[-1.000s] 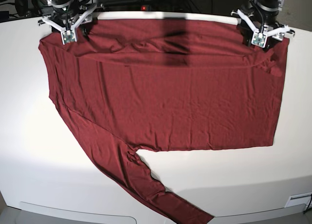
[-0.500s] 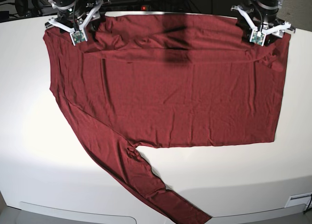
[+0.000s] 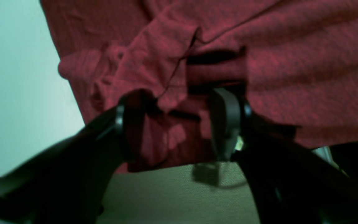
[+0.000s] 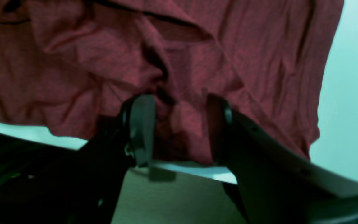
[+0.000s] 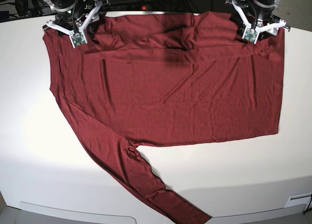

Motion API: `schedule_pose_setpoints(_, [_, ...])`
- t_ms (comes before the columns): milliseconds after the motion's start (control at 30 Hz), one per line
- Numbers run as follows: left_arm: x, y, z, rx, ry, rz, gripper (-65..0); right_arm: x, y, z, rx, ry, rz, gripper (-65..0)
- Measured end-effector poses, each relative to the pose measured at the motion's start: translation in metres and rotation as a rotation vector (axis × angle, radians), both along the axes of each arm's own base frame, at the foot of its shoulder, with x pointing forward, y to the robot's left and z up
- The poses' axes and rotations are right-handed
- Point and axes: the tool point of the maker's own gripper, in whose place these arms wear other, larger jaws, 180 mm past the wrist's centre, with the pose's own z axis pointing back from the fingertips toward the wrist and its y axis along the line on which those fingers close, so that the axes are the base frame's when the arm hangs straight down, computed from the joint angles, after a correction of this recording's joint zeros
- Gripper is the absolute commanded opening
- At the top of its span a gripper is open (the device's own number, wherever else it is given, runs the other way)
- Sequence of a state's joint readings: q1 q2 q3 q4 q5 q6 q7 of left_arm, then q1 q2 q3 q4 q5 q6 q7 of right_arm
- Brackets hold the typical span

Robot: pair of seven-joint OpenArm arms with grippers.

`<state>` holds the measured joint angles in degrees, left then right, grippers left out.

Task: Fold the T-shirt properly
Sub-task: 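Release the shirt edge and open both grippers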

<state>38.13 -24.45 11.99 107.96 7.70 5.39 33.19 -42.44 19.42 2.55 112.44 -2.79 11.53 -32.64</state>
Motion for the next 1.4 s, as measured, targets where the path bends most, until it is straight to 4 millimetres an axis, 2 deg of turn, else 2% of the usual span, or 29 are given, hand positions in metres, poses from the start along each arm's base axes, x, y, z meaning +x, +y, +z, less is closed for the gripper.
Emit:
schedule_pose_setpoints(200, [0.002, 0.002, 0.002, 0.035, -0.014, -0.027, -32.0, -0.002, -0.007, 0.001, -0.027, 0.010, 0.033, -37.4])
schedule_pose_setpoints(367, [0.003, 0.003, 0.003, 0.055, -0.019, -0.044, -32.0, -0.008, -0.032, -0.010, -0.078, 0.051, 0.040, -37.4])
schedule_pose_setpoints(533, [0.007, 0.006, 0.005, 0.057, -0.036, -0.042, -32.0, -0.012, -0.046, -0.021, -0.090, 0.065, 0.039, -37.4])
schedule_pose_setpoints(633, [0.010, 0.015, 0.008, 0.070, -0.044, -0.021, -32.0, -0.011, -0.050, -0.020, -0.110, 0.064, 0.048, -37.4])
schedule_pose_setpoints(833, [0.018, 0.048, 0.017, 0.128, -0.071, 0.047, -32.0, -0.006, -0.062, -0.015, -0.139, 0.058, 0.051, -37.4])
schedule_pose_setpoints(1133, [0.026, 0.054, 0.021, 0.138, -0.091, 0.060, -32.0, 0.018, -0.063, -0.008, -0.144, 0.011, 0.042, -37.4])
schedule_pose_setpoints(1233, [0.031, 0.055, 0.023, 0.141, -0.099, 0.065, -32.0, 0.019, -0.056, -0.003, -0.117, 0.007, 0.037, -37.4])
schedule_pose_setpoints(1400, [0.036, 0.057, 0.032, 0.199, -0.129, 0.033, -32.0, 0.033, -0.041, 0.016, -0.092, -0.057, 0.066, -37.4])
